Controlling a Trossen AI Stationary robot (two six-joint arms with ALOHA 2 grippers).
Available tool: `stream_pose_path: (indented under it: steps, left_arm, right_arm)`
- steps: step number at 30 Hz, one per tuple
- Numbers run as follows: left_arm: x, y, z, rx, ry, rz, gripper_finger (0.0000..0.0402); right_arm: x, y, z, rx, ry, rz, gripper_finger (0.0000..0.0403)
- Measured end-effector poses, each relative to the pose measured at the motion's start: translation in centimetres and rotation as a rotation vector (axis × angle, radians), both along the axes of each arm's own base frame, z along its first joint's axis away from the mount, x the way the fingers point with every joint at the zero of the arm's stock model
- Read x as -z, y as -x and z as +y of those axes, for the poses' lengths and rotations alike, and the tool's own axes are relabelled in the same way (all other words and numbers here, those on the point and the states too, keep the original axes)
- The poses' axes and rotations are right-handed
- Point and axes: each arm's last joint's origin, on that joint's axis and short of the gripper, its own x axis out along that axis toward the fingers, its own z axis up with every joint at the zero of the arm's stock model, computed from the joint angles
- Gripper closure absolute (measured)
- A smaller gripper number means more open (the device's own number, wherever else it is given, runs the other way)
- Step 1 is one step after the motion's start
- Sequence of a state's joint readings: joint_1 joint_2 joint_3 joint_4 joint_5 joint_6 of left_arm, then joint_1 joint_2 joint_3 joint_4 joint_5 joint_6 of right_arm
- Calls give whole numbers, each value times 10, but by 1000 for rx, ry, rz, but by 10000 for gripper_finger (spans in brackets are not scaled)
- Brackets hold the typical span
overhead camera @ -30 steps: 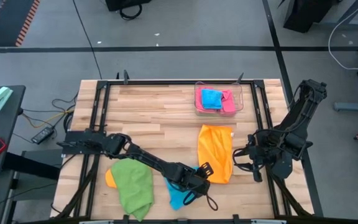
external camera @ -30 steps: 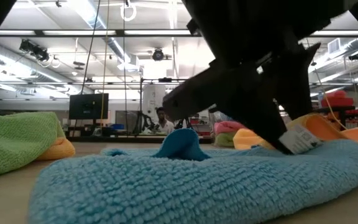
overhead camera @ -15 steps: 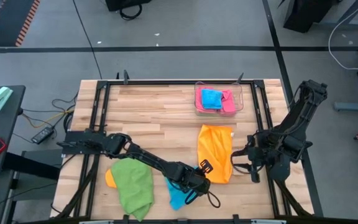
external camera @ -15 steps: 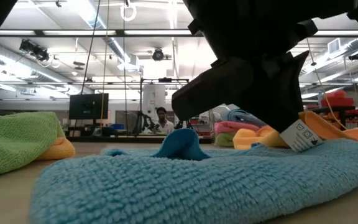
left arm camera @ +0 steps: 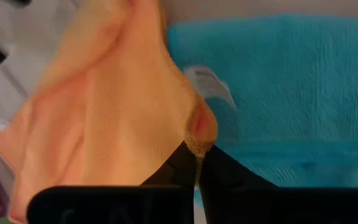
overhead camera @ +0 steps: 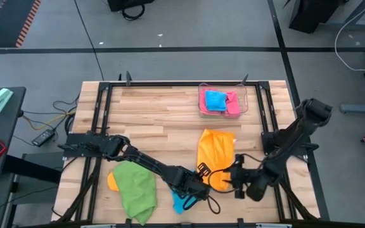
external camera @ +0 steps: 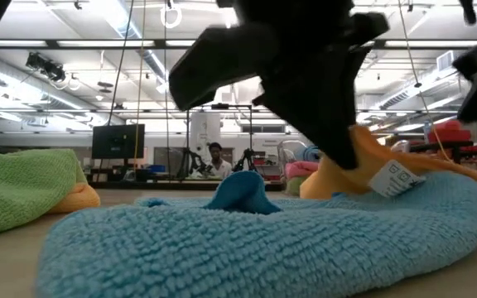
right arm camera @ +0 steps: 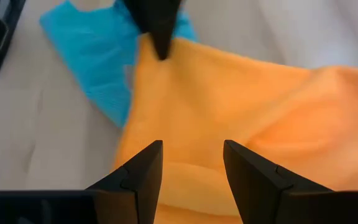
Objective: Fold microfiber towels
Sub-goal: Fold the right yellow towel
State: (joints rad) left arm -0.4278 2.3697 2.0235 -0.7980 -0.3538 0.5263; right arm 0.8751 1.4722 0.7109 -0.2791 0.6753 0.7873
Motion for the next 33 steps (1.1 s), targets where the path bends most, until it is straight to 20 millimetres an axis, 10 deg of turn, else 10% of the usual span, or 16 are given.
stream_pose_path:
  steps: [16,33]
  left_arm:
    - [5,10,9,-60,-73,105,375]
    - [-8,17,14,-108,-96,114,381]
  right_arm:
    - [40,-20,11,1,-132,126,224]
    - [11,-3,13,-26,-105,74,224]
